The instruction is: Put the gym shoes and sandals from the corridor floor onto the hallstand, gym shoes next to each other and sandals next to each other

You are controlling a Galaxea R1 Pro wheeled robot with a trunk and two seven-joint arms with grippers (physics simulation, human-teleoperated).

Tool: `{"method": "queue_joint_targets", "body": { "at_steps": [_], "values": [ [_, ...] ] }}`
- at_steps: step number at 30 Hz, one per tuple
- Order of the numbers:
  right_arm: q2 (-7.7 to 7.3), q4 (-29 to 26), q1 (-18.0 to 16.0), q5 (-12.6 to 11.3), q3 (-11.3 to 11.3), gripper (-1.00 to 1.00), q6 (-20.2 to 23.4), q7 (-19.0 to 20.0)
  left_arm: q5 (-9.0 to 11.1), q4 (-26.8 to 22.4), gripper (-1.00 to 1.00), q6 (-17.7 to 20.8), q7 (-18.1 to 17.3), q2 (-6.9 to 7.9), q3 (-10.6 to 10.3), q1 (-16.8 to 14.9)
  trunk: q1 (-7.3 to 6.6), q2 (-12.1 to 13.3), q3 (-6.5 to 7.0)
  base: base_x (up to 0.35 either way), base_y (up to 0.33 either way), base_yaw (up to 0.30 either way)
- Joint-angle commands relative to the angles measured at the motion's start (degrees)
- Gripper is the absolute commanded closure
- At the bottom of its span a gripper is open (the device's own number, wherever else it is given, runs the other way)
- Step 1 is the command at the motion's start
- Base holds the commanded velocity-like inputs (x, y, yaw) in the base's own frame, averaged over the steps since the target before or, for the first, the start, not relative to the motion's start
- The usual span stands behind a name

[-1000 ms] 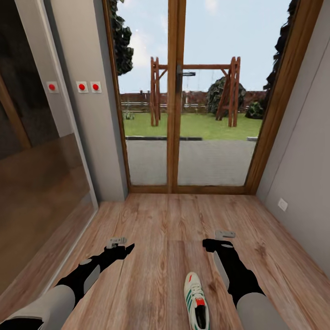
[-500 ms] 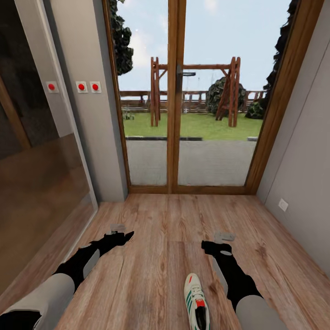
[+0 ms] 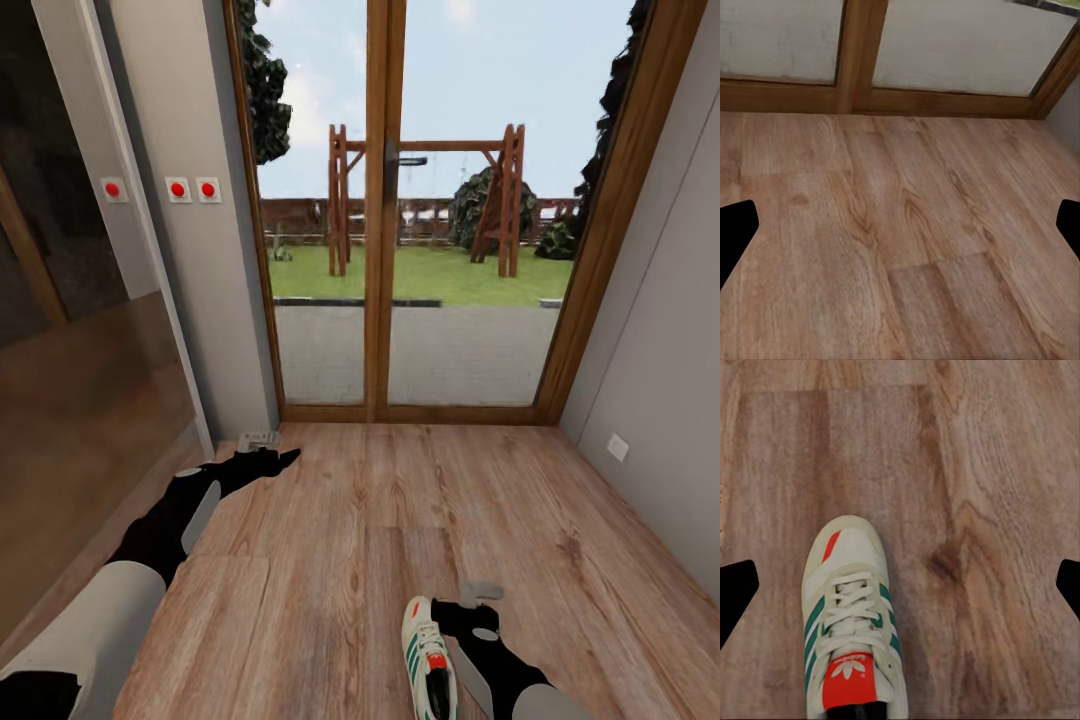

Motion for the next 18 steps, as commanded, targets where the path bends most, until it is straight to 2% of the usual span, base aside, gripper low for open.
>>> {"method": "queue_joint_targets", "body": {
  "at_steps": [1,7,18],
  "values": [
    [0.05,0.18,-0.04,0.35,-0.44,-1.00,-0.75,-0.04,0.59,-0.10,-1.00,0.47,0.07,0.06,-0.16,-0.02,-0.01,-0.02,-0.05,0.000,0.000,0.000],
    [0.05,0.50,-0.04,0.35,-0.42,-1.00,-2.79,0.03,0.55,-0.15,-1.00,0.49,0.07,0.02,-0.24,0.04,-0.01,-0.02,-0.05,0.000,0.000,0.000],
    [0.05,0.50,-0.04,0.29,-0.46,-1.00,-3.07,-0.04,0.61,-0.20,-1.00,0.49,-0.01,0.05,-0.27,0.13,-0.01,-0.02,-0.05,0.000,0.000,0.000]
  ]
}}
